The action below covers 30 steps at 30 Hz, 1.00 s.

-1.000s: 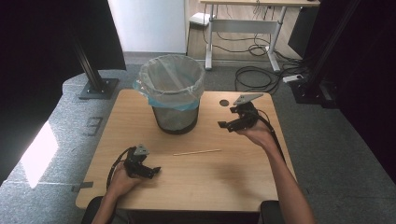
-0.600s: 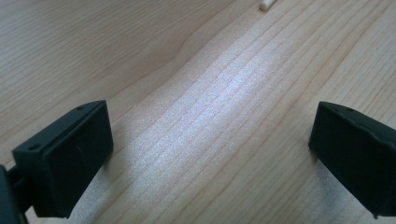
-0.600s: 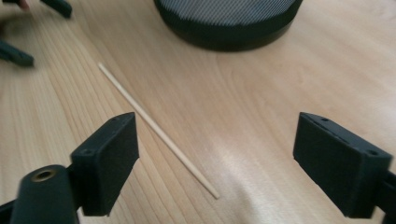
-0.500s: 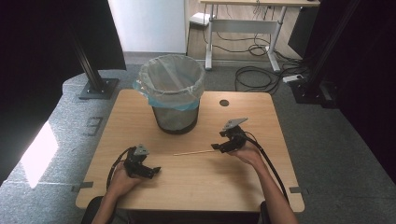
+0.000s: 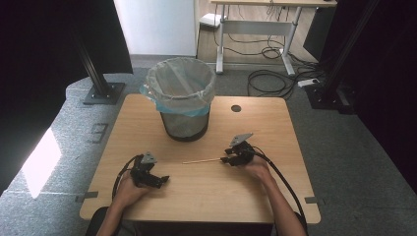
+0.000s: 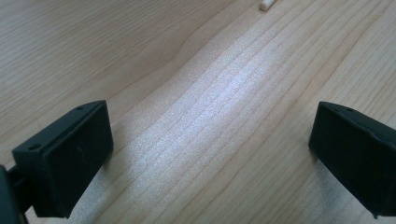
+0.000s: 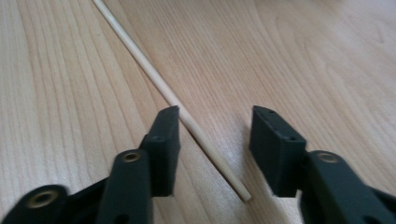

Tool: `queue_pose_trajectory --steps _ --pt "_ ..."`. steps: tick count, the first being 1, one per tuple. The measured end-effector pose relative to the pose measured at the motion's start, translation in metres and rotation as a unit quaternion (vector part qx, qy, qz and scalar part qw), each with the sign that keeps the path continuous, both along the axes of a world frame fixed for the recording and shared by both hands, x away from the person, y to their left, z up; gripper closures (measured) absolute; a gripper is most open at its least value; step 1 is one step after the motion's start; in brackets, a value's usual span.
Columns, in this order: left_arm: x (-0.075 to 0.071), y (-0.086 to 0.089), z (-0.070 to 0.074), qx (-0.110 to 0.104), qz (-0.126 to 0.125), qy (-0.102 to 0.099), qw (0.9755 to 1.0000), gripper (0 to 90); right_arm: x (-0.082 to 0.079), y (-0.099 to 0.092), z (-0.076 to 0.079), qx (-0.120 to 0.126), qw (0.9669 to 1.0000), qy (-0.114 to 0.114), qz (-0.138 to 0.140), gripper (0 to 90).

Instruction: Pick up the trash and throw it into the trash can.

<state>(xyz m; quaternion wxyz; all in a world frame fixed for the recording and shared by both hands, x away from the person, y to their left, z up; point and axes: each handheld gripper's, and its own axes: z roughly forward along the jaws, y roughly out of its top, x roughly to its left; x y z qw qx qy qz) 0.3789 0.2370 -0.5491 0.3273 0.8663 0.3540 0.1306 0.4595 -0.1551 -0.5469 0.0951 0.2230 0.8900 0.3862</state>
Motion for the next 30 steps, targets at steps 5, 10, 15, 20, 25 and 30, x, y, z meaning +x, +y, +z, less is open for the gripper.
queue_pose_trajectory --steps 5,10,15,20,25,30 --pt "0.000 0.000 0.000 0.001 0.001 0.001 1.0000 0.0 -0.008 -0.004 -0.005 0.026 0.9994 -0.012 -0.017 76.8" --pt "0.000 -0.001 0.000 0.002 0.001 0.000 1.0000 0.0 -0.017 -0.001 -0.003 0.024 0.9992 -0.002 -0.031 84.5" --pt "0.000 -0.001 0.000 0.002 0.001 0.000 1.0000 0.0 -0.016 -0.004 -0.001 0.029 0.9981 0.033 -0.044 84.8" --pt "0.000 0.000 0.000 0.002 0.001 0.000 1.0000 0.0 -0.019 -0.010 0.005 0.012 0.9976 0.046 -0.051 84.9" --pt "0.000 -0.001 0.000 0.001 0.002 0.000 1.0000 0.0 -0.025 -0.017 0.021 0.017 0.9975 0.044 -0.053 84.9" --pt "0.000 -0.001 0.000 0.001 0.002 0.000 1.0000 0.0 -0.031 -0.027 0.042 0.022 0.9971 0.043 -0.059 84.9"
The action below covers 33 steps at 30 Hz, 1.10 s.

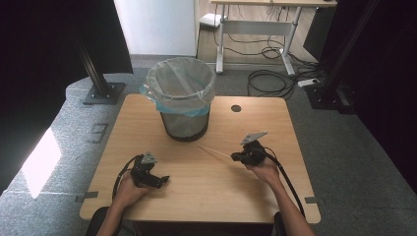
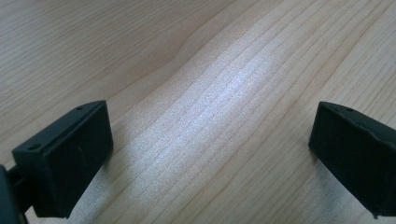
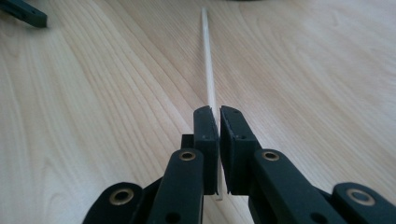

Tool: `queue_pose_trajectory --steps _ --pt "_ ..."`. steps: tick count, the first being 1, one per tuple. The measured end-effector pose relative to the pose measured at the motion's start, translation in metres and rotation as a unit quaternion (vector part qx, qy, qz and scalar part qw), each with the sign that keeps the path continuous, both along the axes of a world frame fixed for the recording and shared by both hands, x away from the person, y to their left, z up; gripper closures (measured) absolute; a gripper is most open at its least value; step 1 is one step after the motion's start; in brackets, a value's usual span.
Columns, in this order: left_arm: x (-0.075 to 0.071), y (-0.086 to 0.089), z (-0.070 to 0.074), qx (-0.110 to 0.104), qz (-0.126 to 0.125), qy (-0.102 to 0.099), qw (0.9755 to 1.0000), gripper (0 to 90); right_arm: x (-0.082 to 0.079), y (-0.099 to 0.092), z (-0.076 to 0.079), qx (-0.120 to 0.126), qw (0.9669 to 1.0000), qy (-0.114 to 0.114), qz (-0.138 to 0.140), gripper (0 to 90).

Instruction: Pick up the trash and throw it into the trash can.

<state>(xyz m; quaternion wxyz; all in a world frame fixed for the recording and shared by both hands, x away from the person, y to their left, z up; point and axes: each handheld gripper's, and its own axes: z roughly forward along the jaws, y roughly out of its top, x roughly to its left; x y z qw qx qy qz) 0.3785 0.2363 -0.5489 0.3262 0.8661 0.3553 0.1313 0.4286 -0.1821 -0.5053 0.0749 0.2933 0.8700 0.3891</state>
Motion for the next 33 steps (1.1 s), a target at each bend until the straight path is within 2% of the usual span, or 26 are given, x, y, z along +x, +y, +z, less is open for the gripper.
queue_pose_trajectory --steps 7,14,22,23,24,32,33 --pt "0.000 0.000 0.000 0.001 0.000 -0.001 1.0000 0.0 -0.008 -0.016 0.033 0.012 0.9999 0.000 -0.011 84.9" --pt "0.000 0.000 0.000 0.001 0.000 -0.001 1.0000 0.0 -0.009 -0.024 0.065 0.021 0.9997 -0.003 -0.015 84.9" --pt "0.000 0.000 0.000 0.000 0.000 -0.001 1.0000 0.0 -0.005 -0.031 0.111 0.030 0.9993 -0.011 -0.020 84.9" --pt "0.000 0.000 0.000 0.000 0.000 0.000 1.0000 0.0 -0.004 -0.032 0.123 0.032 0.9992 -0.013 -0.021 84.9" --pt "0.000 0.000 0.000 0.002 -0.001 0.000 1.0000 0.0 -0.004 -0.032 0.123 0.032 0.9992 -0.013 -0.021 84.9" --pt "0.000 0.000 0.000 0.002 -0.001 -0.001 1.0000 0.0 0.001 -0.033 0.169 0.020 0.9993 -0.023 -0.024 84.8" --pt "0.000 0.000 0.000 0.002 -0.001 -0.001 1.0000 0.0 0.003 -0.034 0.179 0.021 0.9993 -0.023 -0.022 84.8"
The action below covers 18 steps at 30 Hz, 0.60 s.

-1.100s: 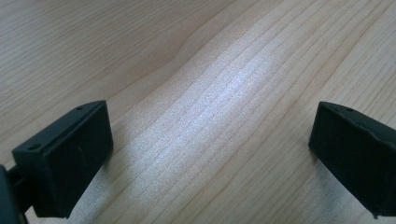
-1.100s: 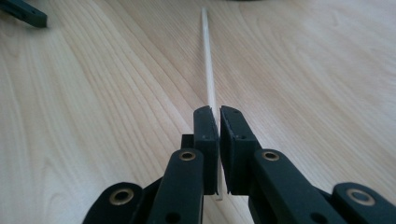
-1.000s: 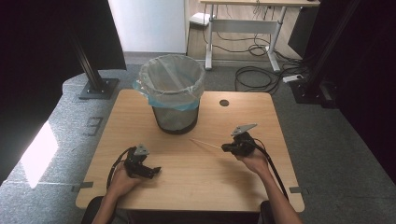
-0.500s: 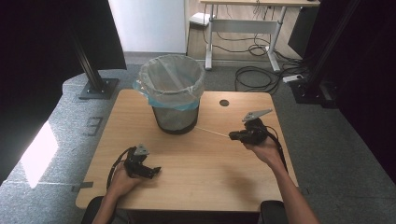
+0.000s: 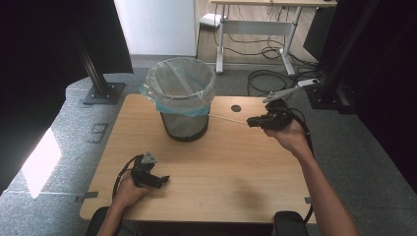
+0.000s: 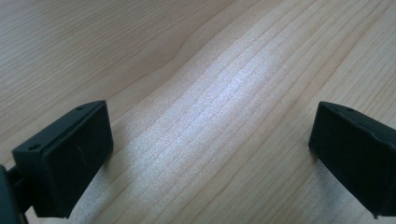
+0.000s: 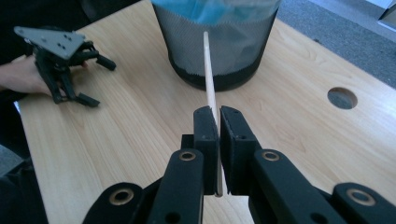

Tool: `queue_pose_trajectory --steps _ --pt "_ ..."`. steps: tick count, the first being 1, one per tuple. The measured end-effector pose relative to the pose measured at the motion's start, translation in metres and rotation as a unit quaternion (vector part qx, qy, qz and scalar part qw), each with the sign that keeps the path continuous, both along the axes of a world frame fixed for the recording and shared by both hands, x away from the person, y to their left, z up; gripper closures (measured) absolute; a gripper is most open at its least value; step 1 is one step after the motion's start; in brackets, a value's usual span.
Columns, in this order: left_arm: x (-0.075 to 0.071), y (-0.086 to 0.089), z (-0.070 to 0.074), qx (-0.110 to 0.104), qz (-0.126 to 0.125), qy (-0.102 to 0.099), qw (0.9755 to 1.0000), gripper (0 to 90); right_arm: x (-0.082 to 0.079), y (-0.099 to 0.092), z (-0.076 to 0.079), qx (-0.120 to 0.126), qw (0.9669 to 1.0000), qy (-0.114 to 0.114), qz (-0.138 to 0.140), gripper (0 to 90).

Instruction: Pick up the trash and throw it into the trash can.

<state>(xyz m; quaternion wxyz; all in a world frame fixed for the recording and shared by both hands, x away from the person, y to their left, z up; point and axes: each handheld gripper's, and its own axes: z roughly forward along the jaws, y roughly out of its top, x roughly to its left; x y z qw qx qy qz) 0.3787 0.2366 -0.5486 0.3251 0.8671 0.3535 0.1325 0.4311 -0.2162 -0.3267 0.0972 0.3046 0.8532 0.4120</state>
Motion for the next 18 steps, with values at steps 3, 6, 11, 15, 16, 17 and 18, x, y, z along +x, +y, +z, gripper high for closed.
queue_pose_trajectory --steps 3,6,11,15,16,17,18 --pt "0.000 0.000 0.000 -0.001 0.000 0.001 1.0000 0.0 0.001 -0.002 0.009 0.001 1.0000 -0.001 0.001 84.8" --pt "0.000 0.000 0.000 -0.001 0.000 0.001 1.0000 0.0 0.003 -0.007 0.023 0.010 1.0000 -0.001 0.000 84.9" --pt "0.000 0.000 0.000 0.000 0.000 0.001 1.0000 0.0 0.005 -0.014 0.046 0.011 0.9999 -0.006 -0.006 84.8" --pt "0.000 0.000 0.000 -0.001 0.000 0.001 1.0000 0.0 0.007 -0.014 0.068 0.006 0.9999 -0.012 -0.009 84.8" --pt "0.000 0.000 0.000 0.000 0.000 0.000 1.0000 0.0 0.007 -0.014 0.072 0.006 0.9998 -0.015 -0.010 84.8" --pt "0.000 0.000 0.000 -0.001 0.000 0.001 1.0000 0.0 0.008 -0.014 0.078 0.004 0.9998 -0.018 -0.010 84.9" --pt "0.000 0.000 0.000 -0.001 0.000 0.001 1.0000 0.0 0.009 -0.013 0.083 0.004 0.9997 -0.020 -0.011 84.8"
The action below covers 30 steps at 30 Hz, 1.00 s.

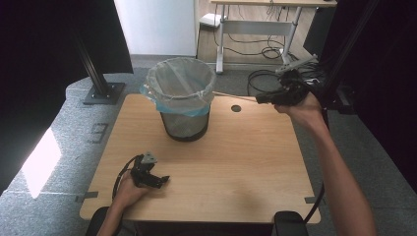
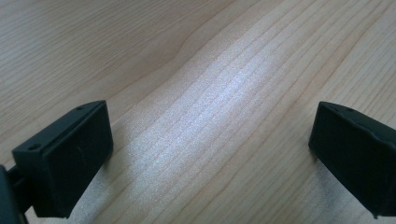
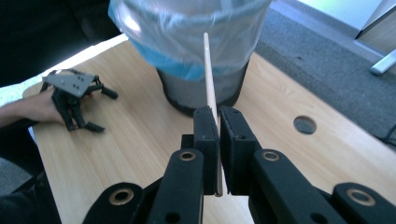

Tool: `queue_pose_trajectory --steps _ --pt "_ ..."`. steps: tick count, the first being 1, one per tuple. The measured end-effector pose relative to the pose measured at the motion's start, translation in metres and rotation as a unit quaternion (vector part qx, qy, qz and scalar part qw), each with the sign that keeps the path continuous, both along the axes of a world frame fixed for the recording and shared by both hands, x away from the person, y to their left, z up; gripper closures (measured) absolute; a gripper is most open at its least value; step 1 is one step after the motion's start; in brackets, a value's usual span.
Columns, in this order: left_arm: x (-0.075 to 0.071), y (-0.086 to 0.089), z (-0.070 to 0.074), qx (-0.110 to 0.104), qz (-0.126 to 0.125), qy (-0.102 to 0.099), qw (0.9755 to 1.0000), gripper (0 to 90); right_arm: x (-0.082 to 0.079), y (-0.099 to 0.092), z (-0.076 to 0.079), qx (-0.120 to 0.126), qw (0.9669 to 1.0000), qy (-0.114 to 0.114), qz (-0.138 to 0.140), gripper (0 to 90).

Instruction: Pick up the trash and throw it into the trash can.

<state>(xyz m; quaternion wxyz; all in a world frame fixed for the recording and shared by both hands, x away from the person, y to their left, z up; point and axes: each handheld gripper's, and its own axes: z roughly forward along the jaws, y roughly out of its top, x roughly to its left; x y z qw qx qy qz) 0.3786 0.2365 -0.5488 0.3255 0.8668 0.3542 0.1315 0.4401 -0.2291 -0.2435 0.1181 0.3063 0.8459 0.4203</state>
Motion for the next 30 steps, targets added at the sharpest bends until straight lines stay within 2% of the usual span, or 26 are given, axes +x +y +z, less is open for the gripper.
queue_pose_trajectory --steps 3,6,11,16,17,18,22,25,27,30 --pt "0.000 0.000 0.000 0.000 0.000 0.000 1.0000 0.0 0.005 0.007 0.018 0.001 1.0000 -0.005 0.001 84.8" --pt "0.000 0.000 0.000 0.000 0.000 0.000 1.0000 0.0 0.009 0.014 0.024 -0.001 1.0000 -0.008 0.004 84.8" --pt "0.000 0.000 0.000 0.000 0.000 0.000 1.0000 0.0 0.025 0.040 0.031 -0.016 0.9998 -0.007 0.007 84.8" --pt "0.000 0.000 0.000 0.000 0.000 0.000 1.0000 0.0 0.046 0.074 0.029 -0.034 0.9994 0.002 0.011 84.7" --pt "0.000 0.000 0.000 0.000 -0.001 0.000 1.0000 0.0 0.055 0.088 0.025 -0.042 0.9990 0.005 0.013 84.7" --pt "0.000 0.000 0.000 0.000 -0.001 0.000 1.0000 0.0 0.055 0.088 0.025 -0.042 0.9990 0.005 0.013 84.7" --pt "0.000 0.000 0.000 0.000 -0.002 0.000 1.0000 0.0 0.072 0.114 0.015 -0.052 0.9984 0.014 0.018 84.5" --pt "0.000 0.000 0.000 0.000 -0.003 0.000 1.0000 0.0 0.081 0.126 0.008 -0.059 0.9981 0.012 0.017 82.6" --pt "0.000 0.000 0.000 0.000 -0.003 0.000 1.0000 0.0 0.083 0.130 0.005 -0.054 0.9984 -0.017 0.002 63.0" --pt "0.000 0.000 0.000 0.000 -0.005 0.000 1.0000 0.0 0.085 0.129 0.002 -0.053 0.9977 -0.040 -0.013 36.1"
